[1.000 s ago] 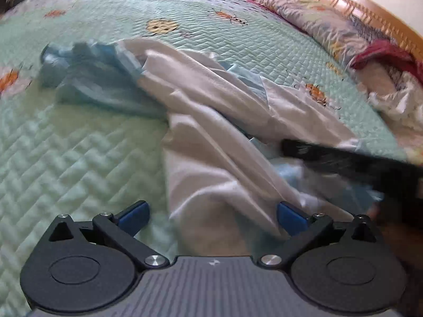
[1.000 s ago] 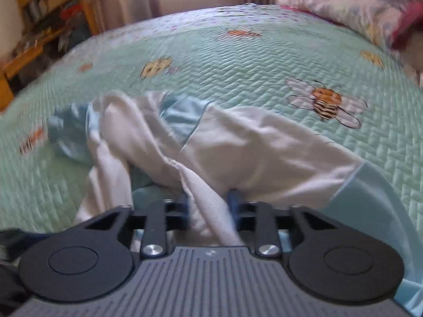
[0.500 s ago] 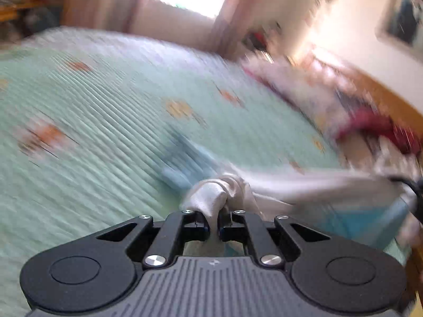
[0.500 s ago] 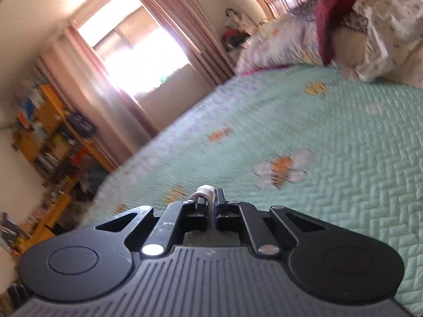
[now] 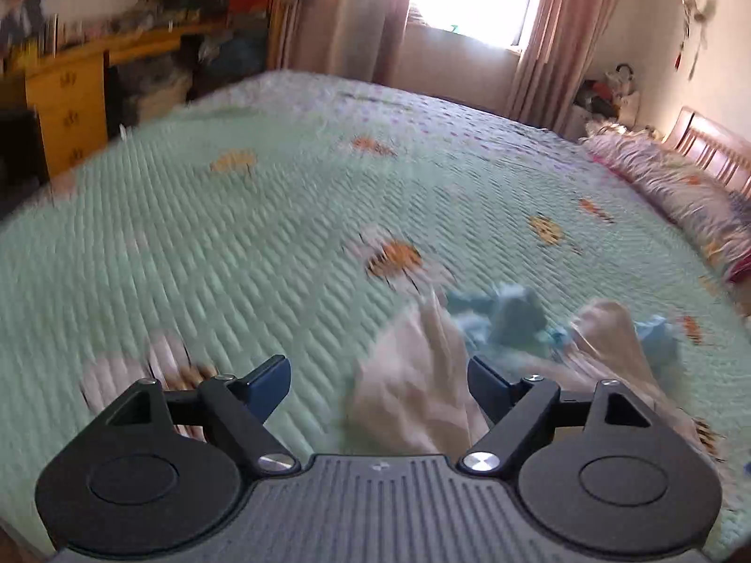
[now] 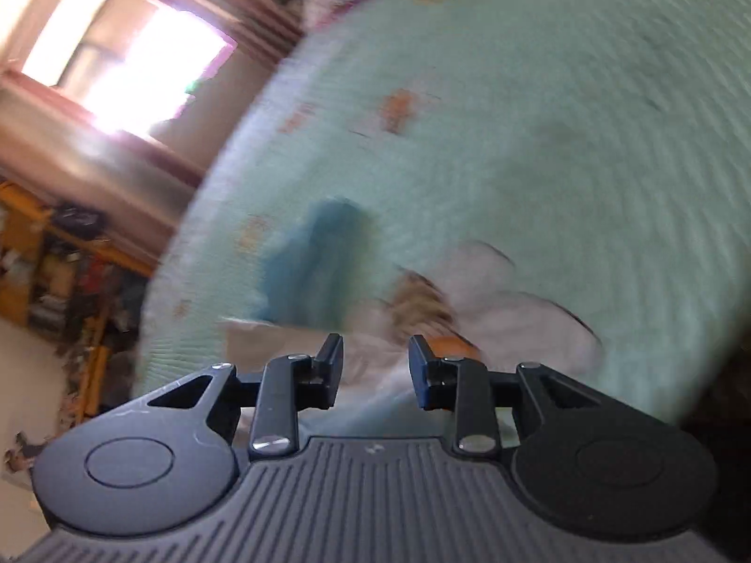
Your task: Fold clothes
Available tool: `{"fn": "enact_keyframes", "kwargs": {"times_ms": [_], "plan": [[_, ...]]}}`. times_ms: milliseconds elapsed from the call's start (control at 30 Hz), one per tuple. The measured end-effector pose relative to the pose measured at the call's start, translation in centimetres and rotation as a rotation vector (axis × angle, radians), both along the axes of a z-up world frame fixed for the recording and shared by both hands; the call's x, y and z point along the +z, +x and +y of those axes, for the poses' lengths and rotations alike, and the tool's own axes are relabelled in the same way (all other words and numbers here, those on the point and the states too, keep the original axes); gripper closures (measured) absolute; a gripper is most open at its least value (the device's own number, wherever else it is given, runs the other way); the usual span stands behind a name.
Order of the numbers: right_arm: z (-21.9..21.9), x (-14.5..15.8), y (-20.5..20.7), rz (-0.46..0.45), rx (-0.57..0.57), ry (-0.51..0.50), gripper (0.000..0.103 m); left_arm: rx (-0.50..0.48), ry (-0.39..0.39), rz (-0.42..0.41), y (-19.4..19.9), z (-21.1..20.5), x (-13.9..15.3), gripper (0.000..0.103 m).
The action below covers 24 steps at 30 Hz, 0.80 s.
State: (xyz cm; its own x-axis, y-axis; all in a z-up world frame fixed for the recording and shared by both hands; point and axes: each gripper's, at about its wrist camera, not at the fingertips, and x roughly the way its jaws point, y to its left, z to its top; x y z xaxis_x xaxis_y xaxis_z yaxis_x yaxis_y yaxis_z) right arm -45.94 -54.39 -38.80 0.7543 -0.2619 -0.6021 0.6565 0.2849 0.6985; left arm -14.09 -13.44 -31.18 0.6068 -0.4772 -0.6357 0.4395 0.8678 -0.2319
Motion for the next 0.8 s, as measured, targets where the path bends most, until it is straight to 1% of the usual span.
{"fn": "enact_keyframes", "kwargs": {"times_ms": [67,100,133,167,233,300,367,400,433,500,567,667,733,800], "plan": [[1.2,-0.7,-1.5,0.027,-0.007,-0.012,0.069,-0.047,-0.048,0.007,-1.3,0.1,-0.6,0.019],[1.8,-0.5,-1.8,0.028,0.009,-0.024,0.069,-0.075,-0.054,0.002,-1.9,-0.4,-0.6,0.019],[2.4,-0.2,-2.2,0.029,0.027,-0.036,0.065,-0.102,-0.059,-0.005,-2.6,-1.0,-0.5,0.018],[3.3,0.7,-1.8,0.050,0.069,-0.088,0.057,-0.131,-0.045,-0.012,-3.2,-2.0,-0.3,0.017],[5.2,2.6,-0.8,0.095,0.158,-0.198,0.047,-0.181,-0.010,-0.023,-4.7,-4.0,-0.2,0.015],[6.8,5.0,1.6,0.143,0.241,-0.325,0.037,-0.210,0.045,-0.014,-6.0,-6.1,-0.1,0.011],[9.3,7.0,4.1,0.177,0.331,-0.435,0.019,-0.215,0.093,-0.004,-7.3,-7.8,0.1,0.008],[10.6,7.8,5.3,0.188,0.375,-0.481,0.016,-0.210,0.108,-0.004,-8.0,-8.2,0.4,0.008],[11.5,8.1,6.4,0.185,0.414,-0.504,0.013,-0.204,0.122,-0.005,-8.7,-8.5,0.8,0.005],[13.3,7.8,7.6,0.169,0.478,-0.509,0.013,-0.153,0.162,-0.003,-9.6,-8.6,1.5,0.003],[14.1,6.7,8.9,0.180,0.517,-0.473,0.013,-0.091,0.212,-0.001,-10.5,-8.7,2.1,0.003],[15.0,5.4,9.1,0.208,0.538,-0.404,0.013,-0.048,0.258,-0.031,-11.8,-8.5,3.3,0.002],[15.1,5.3,9.0,0.218,0.537,-0.393,0.013,-0.036,0.260,-0.046,-12.2,-8.3,4.0,0.002],[15.4,5.6,8.7,0.224,0.519,-0.408,0.013,-0.024,0.261,-0.061,-12.6,-8.0,4.7,0.001]]}}
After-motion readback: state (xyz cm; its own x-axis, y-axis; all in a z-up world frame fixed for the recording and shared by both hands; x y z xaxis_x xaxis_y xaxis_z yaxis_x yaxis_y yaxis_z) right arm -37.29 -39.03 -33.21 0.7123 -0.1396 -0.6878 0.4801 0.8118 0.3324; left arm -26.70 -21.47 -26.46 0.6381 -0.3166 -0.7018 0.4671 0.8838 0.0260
